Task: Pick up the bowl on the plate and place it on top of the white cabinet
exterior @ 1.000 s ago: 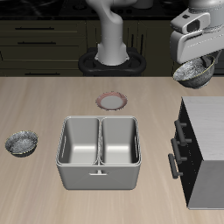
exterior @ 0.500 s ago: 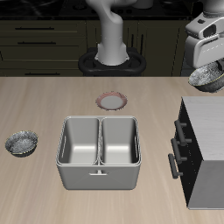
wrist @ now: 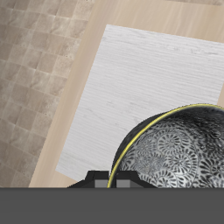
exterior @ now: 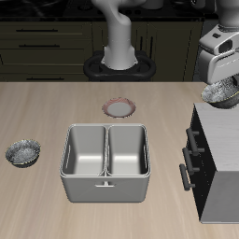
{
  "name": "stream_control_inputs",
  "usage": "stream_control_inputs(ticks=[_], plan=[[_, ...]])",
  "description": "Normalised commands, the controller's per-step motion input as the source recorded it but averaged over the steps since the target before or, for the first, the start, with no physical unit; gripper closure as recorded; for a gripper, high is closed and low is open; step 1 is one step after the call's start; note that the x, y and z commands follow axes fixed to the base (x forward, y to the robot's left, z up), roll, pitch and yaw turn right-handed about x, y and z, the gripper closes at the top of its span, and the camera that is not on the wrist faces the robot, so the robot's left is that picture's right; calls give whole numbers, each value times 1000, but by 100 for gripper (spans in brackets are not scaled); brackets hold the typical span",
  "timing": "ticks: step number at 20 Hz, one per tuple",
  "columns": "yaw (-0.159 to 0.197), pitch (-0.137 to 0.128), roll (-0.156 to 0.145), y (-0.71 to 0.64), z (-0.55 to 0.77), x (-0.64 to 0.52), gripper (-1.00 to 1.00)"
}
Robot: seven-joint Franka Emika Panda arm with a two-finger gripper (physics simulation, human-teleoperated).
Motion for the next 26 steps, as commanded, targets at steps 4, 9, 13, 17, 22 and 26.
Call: stream_control_inputs(ticks=[4, 9, 13, 17, 22, 26], plan=[[19, 17, -1, -15, -134, 96, 100], [38, 28, 9, 28, -256, 93, 100], [58, -29, -11, -31, -112, 17, 100], [2, 15, -4, -70, -74, -3, -100], [3, -2, -20, -110, -3, -5, -100], [-6, -7, -17, -165, 42, -42, -100]])
